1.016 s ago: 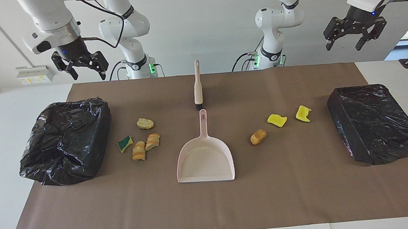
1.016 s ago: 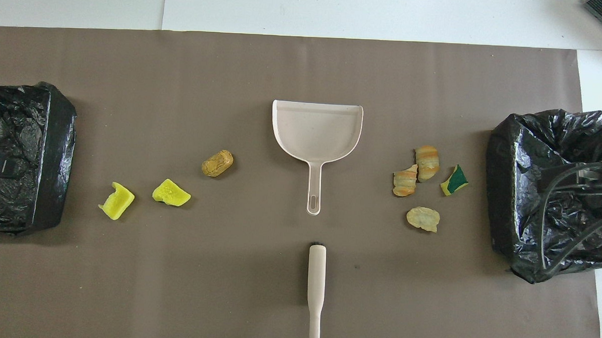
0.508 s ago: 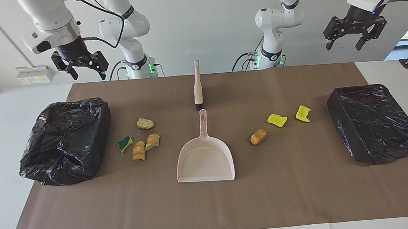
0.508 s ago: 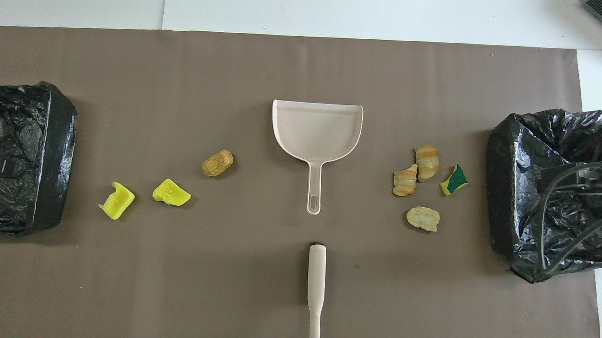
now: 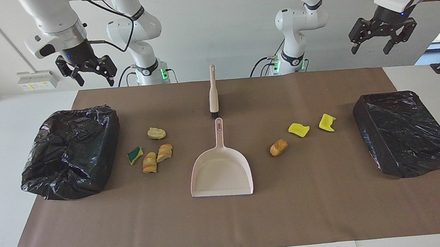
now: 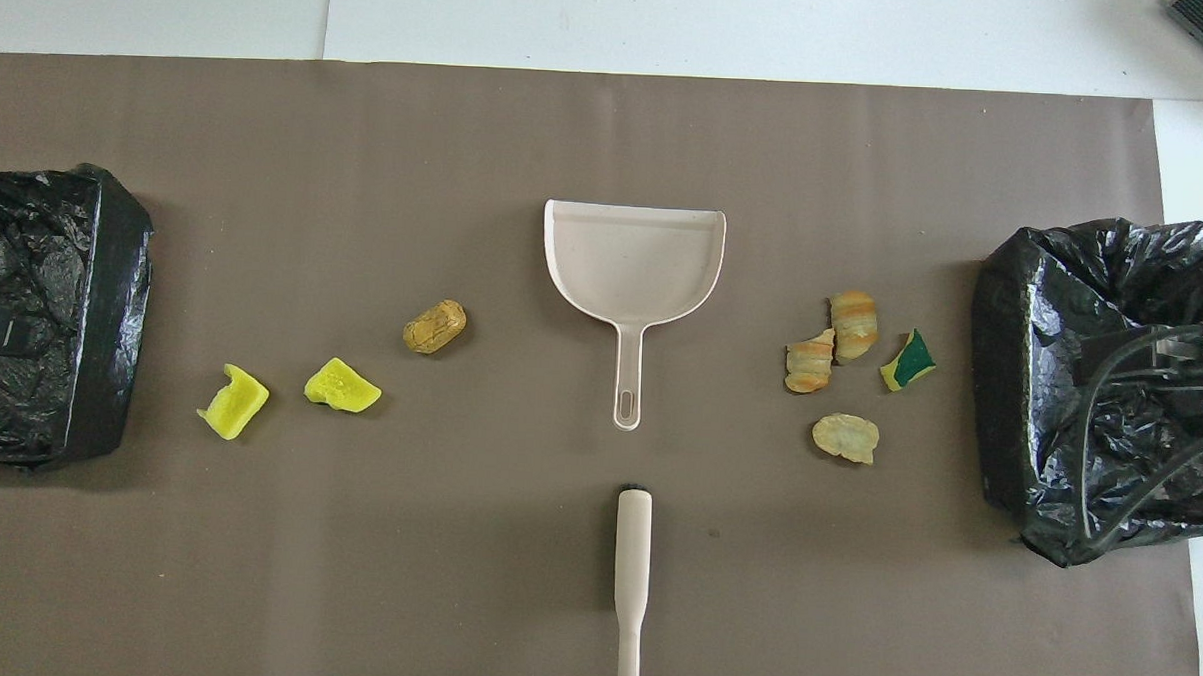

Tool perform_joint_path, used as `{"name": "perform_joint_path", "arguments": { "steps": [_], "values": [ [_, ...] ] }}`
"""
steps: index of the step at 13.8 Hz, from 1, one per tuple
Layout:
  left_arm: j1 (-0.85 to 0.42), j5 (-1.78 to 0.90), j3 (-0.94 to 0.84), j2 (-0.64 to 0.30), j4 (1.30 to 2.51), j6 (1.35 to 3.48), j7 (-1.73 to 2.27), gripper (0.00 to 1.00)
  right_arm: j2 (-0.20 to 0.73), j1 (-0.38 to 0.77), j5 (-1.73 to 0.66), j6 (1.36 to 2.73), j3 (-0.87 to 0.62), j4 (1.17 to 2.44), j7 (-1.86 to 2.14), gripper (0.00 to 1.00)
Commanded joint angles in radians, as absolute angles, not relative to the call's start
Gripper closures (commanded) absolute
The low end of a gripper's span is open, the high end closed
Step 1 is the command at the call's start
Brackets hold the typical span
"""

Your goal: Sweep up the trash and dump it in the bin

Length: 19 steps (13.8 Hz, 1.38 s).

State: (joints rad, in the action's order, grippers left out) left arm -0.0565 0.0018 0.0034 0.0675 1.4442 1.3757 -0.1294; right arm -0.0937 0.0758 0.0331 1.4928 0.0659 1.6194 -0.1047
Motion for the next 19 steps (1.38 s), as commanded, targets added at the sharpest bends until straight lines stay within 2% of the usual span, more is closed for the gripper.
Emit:
{"name": "perform_joint_path", "arguments": {
  "steps": [1, 6, 10, 16, 19],
  "values": [
    [-0.058, -0.012, 0.005, 0.086, 1.456, 1.364, -0.118, 0.00, -0.112, 0.067, 0.014, 1.525, 0.061, 1.638, -0.086, 0.00],
    [-0.060, -0.014, -0.026, 0.093, 1.476, 1.382, -0.115, 0.00, -0.112, 0.071, 0.014, 1.542, 0.061, 1.644, -0.086, 0.00],
    [-0.066, -0.015, -0.110, 0.138, 1.574, 1.419, -0.101, 0.00, -0.110, 0.071, 0.014, 1.545, 0.061, 1.643, -0.086, 0.00],
    [-0.293, -0.017, -0.133, 0.222, 1.807, 1.560, 0.128, 0.00, -0.110, 0.072, 0.014, 1.545, 0.061, 1.643, -0.086, 0.00],
    [-0.426, -0.017, -0.133, 0.229, 1.899, 1.629, 0.272, 0.00, -0.110, 0.072, 0.014, 1.545, 0.061, 1.643, -0.084, 0.00]
  ]
}}
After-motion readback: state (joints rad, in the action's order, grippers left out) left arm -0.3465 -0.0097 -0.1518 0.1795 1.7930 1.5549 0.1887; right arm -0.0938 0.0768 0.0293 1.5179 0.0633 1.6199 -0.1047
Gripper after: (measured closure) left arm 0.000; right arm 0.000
